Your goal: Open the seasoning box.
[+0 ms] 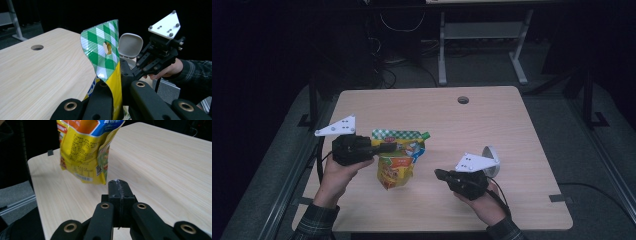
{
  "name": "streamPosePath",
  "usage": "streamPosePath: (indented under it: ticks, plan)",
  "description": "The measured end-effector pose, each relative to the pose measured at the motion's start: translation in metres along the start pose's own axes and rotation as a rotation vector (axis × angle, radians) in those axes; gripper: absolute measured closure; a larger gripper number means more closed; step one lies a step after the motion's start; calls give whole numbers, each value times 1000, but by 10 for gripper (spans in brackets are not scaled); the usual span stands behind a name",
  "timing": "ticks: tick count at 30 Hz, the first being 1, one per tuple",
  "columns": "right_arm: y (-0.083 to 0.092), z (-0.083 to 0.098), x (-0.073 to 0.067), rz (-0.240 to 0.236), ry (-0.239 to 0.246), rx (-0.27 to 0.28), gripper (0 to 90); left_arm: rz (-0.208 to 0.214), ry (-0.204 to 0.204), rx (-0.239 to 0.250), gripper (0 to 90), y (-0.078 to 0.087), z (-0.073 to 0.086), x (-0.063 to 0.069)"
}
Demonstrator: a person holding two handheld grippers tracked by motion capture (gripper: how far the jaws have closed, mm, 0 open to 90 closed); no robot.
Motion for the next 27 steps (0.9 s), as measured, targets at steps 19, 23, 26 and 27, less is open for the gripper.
streamPosePath:
  ticks: [19, 23, 26, 27]
  plan:
    - [-14, -9, 4, 55, -11, 9, 900, 67, -28, 15, 900, -13, -21, 26]
    - [-17, -12, 4, 58, -15, 22, 900, 80, -30, 20, 900, -16, -23, 30]
    - [-20, -14, 3, 64, -15, 28, 900, 88, -26, 19, 900, -19, -23, 31]
    - [-21, -14, 3, 69, -8, 32, 900, 90, -28, 16, 900, -19, -23, 32]
Point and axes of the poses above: each handheld gripper's, and its own axes: y roughly backward along the jaws, z roughly out of its underside, x roughly to its right, the point moved 10 cm from there along -y, roughly forward along the jaws, and after that the axes turned 8 degrees about y, right-handed, at the moved point
